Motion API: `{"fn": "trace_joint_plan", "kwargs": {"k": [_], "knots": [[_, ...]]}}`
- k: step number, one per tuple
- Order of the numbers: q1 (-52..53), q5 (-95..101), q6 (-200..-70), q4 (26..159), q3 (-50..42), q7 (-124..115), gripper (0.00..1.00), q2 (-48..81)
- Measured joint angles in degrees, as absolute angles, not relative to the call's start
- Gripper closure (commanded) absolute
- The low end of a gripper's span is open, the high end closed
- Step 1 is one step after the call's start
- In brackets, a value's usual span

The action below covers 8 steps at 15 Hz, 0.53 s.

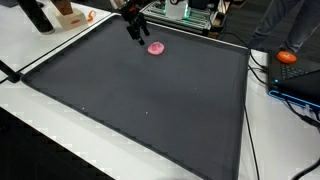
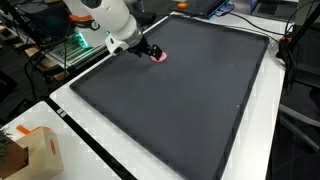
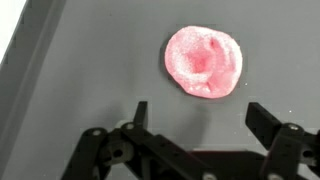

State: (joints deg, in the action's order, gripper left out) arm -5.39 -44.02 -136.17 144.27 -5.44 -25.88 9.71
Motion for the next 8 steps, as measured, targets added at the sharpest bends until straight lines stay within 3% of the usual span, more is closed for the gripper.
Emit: {"fn": "trace_joint_plan", "kwargs": {"k": [8], "knots": [[-5.20, -51.11, -140.51, 147.30, -5.25, -25.79, 0.00, 9.18]]}}
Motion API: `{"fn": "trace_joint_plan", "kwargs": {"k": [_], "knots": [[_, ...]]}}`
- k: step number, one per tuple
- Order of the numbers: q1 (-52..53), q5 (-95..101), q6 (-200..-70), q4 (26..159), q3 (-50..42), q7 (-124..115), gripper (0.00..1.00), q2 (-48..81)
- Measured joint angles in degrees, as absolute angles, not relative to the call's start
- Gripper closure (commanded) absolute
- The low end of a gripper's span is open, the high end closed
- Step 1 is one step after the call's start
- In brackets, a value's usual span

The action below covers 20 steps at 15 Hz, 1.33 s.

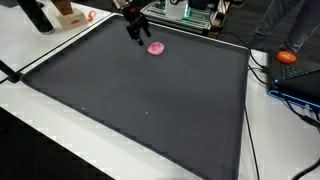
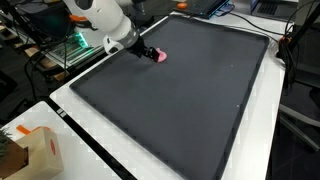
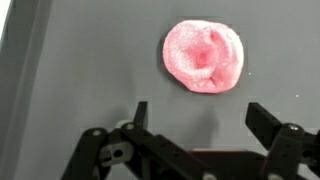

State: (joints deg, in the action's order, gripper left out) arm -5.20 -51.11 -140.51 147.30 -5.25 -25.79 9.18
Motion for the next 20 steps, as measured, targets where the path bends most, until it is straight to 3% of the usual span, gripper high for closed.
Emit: {"fn": "trace_joint_plan", "kwargs": {"k": [20], "knots": [[-2.30, -49.90, -142.82, 148.37, -3.18, -19.13, 0.00, 7.87]]}}
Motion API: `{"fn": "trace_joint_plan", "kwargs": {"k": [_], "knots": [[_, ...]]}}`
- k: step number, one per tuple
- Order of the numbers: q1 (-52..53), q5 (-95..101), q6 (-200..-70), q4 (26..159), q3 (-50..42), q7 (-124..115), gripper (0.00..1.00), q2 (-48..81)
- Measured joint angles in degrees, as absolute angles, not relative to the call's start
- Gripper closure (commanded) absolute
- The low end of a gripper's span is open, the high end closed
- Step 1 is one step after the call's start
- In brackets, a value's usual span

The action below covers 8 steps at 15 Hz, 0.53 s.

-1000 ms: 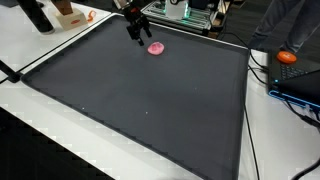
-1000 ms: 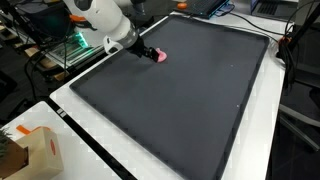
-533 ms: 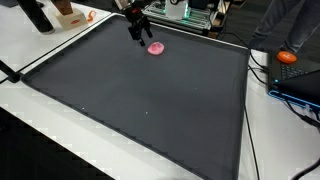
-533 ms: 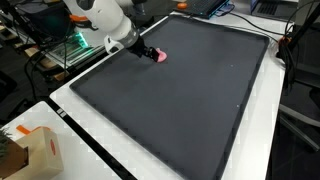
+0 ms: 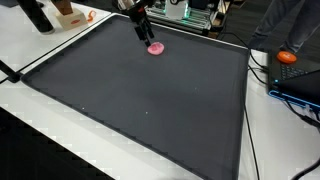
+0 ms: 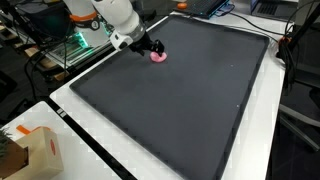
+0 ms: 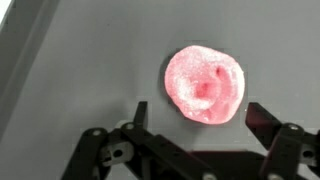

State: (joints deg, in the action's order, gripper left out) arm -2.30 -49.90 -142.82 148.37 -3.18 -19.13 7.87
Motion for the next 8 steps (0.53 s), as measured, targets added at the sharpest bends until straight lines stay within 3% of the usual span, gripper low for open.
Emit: {"fn": "trace_joint_plan", "kwargs": {"k": [8], "knots": [[-0.20, -31.95, -139.35, 146.75, -1.19, -16.98, 0.00, 3.62]]}}
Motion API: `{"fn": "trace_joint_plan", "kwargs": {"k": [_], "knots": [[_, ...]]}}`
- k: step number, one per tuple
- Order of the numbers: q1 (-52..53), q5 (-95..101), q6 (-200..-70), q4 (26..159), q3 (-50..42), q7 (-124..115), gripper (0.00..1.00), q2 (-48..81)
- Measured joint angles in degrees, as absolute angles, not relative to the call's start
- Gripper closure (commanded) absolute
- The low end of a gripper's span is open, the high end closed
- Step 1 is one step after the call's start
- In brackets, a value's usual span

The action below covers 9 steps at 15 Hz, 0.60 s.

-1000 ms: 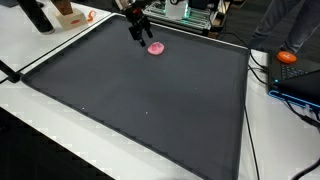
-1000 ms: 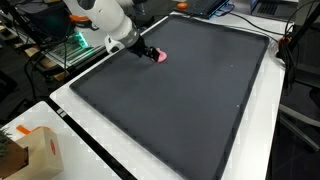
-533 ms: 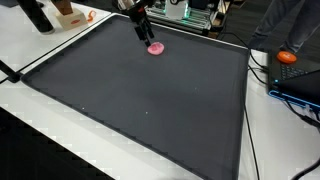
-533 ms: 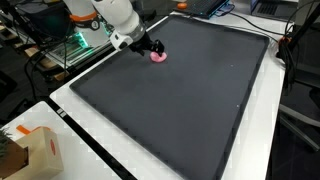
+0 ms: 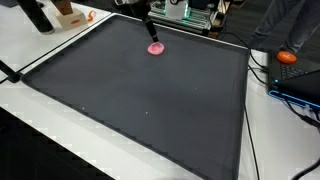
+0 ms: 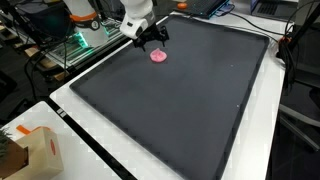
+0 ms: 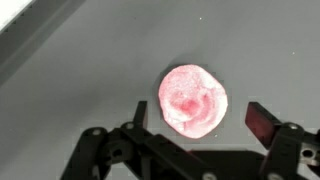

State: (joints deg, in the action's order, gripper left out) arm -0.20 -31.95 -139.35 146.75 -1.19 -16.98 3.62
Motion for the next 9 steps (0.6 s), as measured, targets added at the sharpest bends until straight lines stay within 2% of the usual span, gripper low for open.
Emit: {"fn": "trace_joint_plan", "kwargs": {"k": [9], "knots": [[2.56, -18.10, -130.59, 142.59, 2.73, -9.56, 0.00, -0.12]]}}
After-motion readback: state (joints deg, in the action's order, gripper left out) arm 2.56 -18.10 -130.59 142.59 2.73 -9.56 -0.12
